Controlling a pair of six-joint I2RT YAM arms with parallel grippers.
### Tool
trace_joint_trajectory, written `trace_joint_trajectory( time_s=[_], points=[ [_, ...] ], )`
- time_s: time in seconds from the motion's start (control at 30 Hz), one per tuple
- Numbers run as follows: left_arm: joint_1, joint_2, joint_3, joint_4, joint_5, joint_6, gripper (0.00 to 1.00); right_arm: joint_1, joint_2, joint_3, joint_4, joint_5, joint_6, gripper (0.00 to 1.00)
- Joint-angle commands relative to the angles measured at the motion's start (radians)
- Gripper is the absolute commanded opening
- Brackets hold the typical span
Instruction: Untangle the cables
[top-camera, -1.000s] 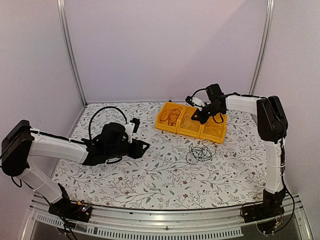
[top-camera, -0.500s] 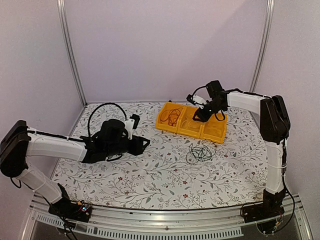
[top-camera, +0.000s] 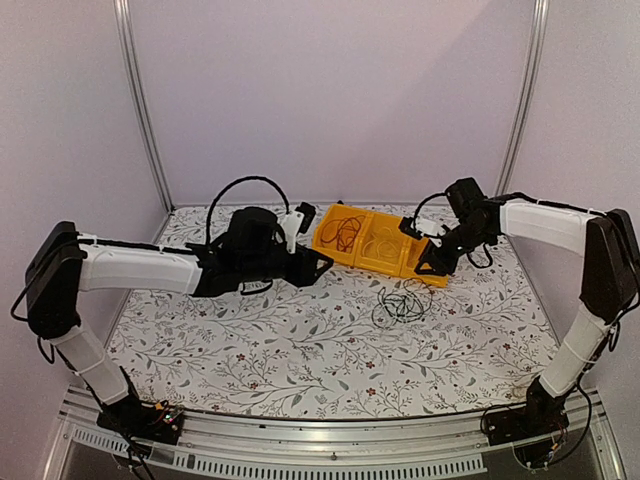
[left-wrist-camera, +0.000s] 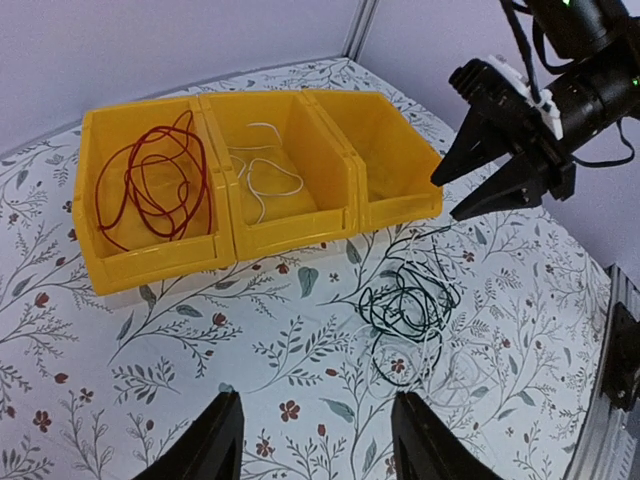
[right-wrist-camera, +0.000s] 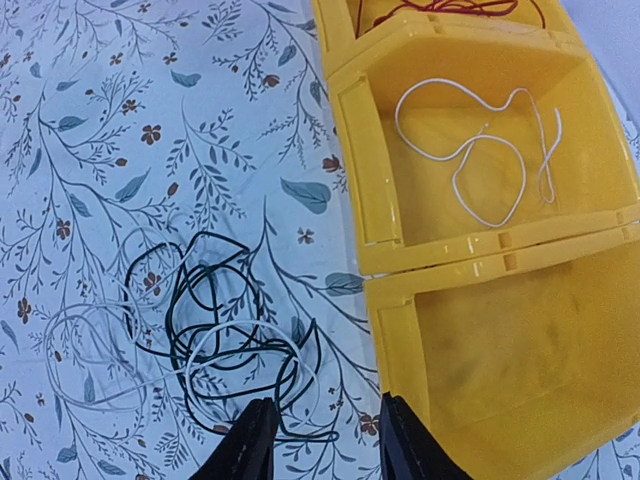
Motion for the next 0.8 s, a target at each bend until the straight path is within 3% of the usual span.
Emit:
trace_joint_trajectory(
  time_s=[0.0,0.3,0.77],
  points=[
    [-0.007,0.054,0.062,-0.029,0.078,0.035,0.53,-0.001,0.021,-0.022,-0.015,-0.035,-0.033,0.40],
    [-0.030,0.118,0.149,-0.049,0.112,0.062,0.54,-0.001,0.125,0.054,-0.035,-0.046,-0.022,0.36],
    [-0.036,0.146,0.146,-0.016,0.119,0.089,0.54,-0.001,0.070,0.029,-0.095,0.015,-0.014,0.31]
  ],
)
